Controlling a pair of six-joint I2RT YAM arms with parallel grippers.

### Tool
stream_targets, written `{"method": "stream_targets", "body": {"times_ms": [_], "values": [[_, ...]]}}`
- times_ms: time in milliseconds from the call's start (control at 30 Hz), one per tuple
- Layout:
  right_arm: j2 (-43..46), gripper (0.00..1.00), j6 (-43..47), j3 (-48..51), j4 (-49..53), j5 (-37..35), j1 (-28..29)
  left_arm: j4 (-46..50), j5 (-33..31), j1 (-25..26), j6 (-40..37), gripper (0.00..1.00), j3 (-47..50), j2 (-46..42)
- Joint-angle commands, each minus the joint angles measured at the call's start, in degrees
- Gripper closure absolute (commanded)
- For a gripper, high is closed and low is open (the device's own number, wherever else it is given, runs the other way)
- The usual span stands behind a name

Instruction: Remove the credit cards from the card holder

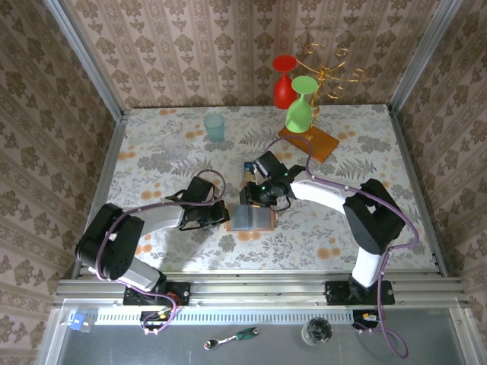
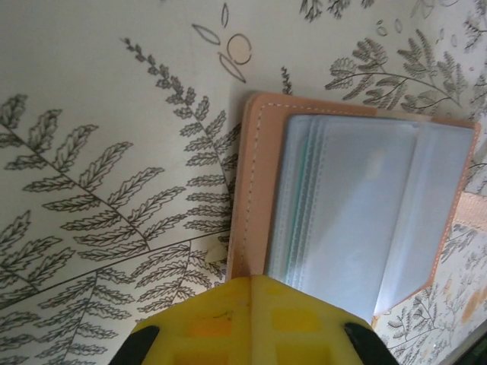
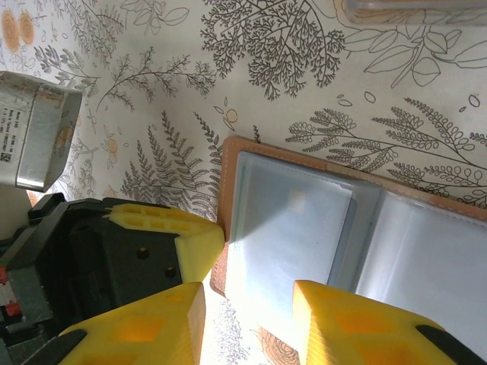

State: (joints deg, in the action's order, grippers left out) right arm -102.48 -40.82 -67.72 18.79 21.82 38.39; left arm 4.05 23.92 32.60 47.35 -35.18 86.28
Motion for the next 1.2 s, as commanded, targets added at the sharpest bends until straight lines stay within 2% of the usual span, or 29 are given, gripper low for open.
{"method": "stream_targets", "body": {"times_ms": [0, 667, 1167], "values": [[-1.2, 0.63, -1.0, 0.8, -0.2, 1.7, 0.0, 1.7, -1.2, 0.3, -1.7, 1.00, -1.5, 1.1], [-4.8, 0.66, -4.2, 3.2, -4.2, 5.4, 1.5, 2.8, -1.3, 0.2, -1.9, 1.00, -1.5, 1.1], [-5.4, 0.68, -4.1, 4.2, -2.9, 1.7, 1.8, 3.5, -1.2, -0.3, -2.5, 1.00, -1.2, 0.9]]}}
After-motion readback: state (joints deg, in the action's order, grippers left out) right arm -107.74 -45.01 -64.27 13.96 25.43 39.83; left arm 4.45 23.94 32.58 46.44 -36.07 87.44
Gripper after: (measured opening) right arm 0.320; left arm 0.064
